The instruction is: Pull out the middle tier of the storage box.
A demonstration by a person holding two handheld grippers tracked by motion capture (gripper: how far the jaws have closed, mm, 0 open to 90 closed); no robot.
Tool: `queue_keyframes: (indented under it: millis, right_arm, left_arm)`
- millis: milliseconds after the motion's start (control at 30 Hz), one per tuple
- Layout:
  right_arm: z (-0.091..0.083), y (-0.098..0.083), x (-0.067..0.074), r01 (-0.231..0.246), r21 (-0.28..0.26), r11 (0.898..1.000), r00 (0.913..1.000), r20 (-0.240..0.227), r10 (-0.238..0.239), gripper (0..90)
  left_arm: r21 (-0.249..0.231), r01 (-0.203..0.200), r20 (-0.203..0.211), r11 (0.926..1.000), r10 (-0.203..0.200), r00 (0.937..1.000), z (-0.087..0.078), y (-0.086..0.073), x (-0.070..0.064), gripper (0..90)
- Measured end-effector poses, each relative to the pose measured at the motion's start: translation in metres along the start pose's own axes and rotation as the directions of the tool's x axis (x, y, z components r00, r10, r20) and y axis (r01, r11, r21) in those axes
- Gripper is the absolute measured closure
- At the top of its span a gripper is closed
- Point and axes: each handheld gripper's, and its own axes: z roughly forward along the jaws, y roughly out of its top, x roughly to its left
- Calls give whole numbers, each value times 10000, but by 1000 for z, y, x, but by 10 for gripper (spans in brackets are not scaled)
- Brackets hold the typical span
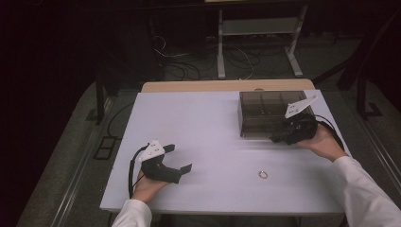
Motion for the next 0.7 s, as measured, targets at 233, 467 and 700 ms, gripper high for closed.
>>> queue_keyframes:
  millis: [233,467,700]
  right_arm:
    - [5,2,-4,54,114,9999,10000,-46,-54,499]
    - [11,5,-5,97,153,9998,9997,-227,-93,620]
    - [15,6,-8,6,64,10000,9999,-162,-5,743]
  left_arm:
    - [6,10,-5,10000,-10,10000,0,0,0,0]
    - [48,-8,5,10000,8,10000,0,0,0,0]
    - [71,-16,14,10000,16,10000,1,0,0,0]
